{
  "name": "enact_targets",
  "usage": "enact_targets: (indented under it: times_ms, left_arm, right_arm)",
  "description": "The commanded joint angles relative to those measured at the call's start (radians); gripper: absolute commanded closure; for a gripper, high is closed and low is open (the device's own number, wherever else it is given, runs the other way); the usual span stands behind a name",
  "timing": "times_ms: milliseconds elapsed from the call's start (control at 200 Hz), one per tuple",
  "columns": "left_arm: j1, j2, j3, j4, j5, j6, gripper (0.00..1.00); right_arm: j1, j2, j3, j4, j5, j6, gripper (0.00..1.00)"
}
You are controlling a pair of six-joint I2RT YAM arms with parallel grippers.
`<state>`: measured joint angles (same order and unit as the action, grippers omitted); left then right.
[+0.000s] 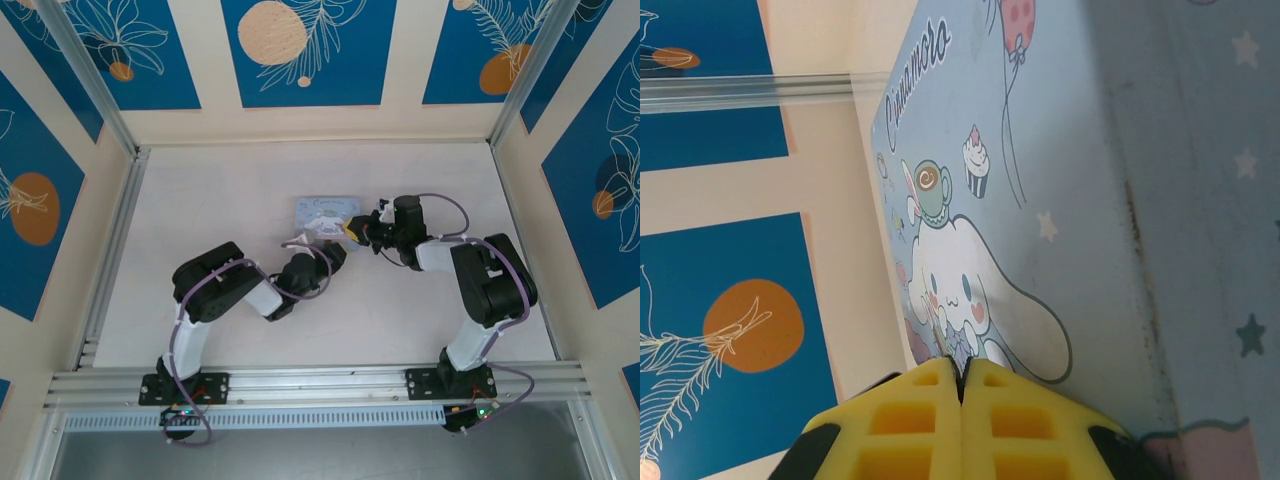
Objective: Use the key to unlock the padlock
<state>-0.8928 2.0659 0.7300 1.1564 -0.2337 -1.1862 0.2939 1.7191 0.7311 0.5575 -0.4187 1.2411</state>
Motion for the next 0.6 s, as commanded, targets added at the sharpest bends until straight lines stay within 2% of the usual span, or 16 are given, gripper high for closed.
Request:
enact_targets:
  times_ms: [0, 595]
  left_arm:
    - [-0.01, 0.021, 0.014, -0.032, -0.052, -0.028, 0.54]
    - [-0.012, 0.025, 0.03, -0.121, -0.089, -0.068, 0.88]
  right_arm:
    - [-0.003, 0.03, 0.001, -0.031, -0.009, 0.004, 1.0]
    - [-0.013, 0.025, 0.0, -0.024, -0.025, 0.007, 1.0]
